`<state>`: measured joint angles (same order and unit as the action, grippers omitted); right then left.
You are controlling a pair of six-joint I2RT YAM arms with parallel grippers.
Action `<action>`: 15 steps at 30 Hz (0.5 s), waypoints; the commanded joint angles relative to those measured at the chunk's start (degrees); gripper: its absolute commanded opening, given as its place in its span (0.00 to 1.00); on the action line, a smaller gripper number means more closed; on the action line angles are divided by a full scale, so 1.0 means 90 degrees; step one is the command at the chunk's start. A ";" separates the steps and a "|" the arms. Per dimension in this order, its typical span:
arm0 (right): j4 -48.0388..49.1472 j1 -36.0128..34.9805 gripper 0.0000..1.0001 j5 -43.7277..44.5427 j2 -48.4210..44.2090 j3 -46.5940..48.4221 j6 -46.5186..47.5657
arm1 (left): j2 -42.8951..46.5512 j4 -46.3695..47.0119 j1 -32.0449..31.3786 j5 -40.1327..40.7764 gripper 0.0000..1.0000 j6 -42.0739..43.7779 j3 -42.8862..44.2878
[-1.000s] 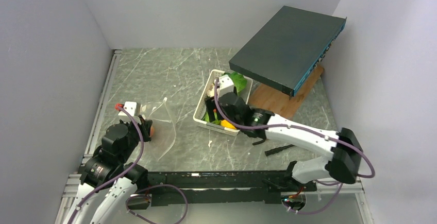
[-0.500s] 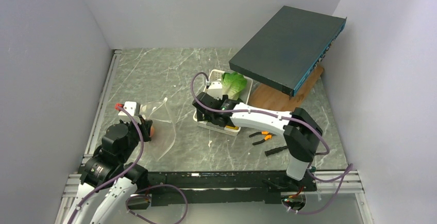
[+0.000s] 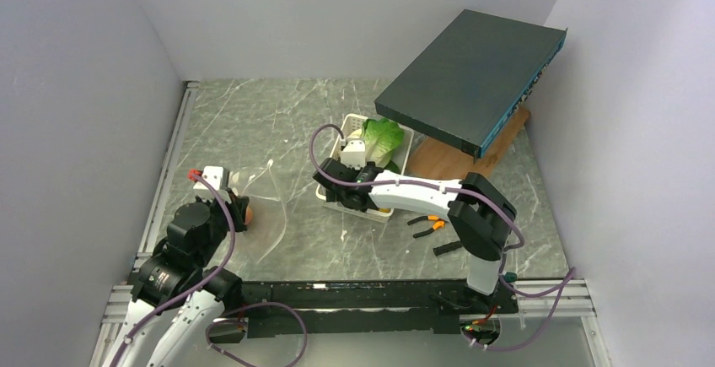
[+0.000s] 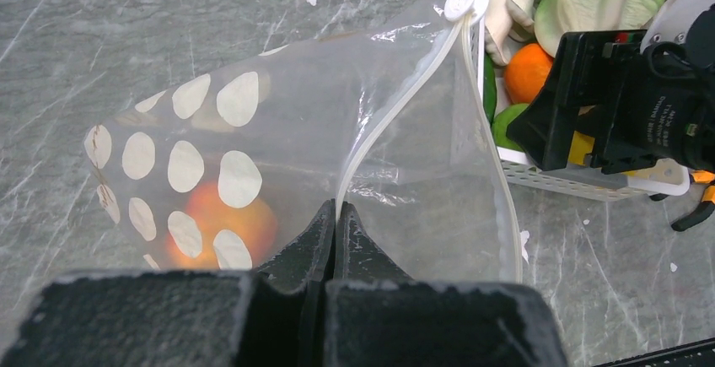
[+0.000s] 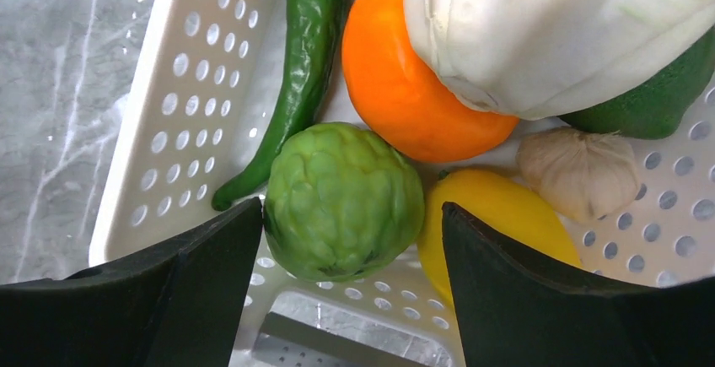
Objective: Place the food in the zip-top bag and seal the zipper
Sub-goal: Pick up the fake vegetable from the bin.
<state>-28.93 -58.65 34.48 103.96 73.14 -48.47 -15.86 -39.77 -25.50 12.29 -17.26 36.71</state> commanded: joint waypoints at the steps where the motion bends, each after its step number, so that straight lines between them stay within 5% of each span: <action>1: 0.0078 0.0052 0.78 0.0114 0.0139 -0.0071 -0.0186 | -0.0017 0.0207 -0.0037 -0.0029 0.00 -0.0035 0.0111; 6: 0.0311 0.0132 0.71 0.0079 0.0143 -0.0260 -0.0168 | -0.0043 0.0220 -0.0036 -0.0053 0.00 -0.0018 0.0119; 10: 0.0154 0.0150 0.44 0.0066 0.0170 -0.0132 -0.0143 | -0.0036 0.0218 -0.0035 -0.0029 0.00 -0.0026 0.0109; 15: 0.0067 0.0147 0.29 0.0121 -0.0043 -0.0095 -0.0090 | -0.0063 0.0222 -0.0038 -0.0064 0.00 -0.0008 0.0111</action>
<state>-26.70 -57.74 34.50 105.01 71.55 -49.56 -15.88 -39.77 -25.61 12.29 -17.26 36.71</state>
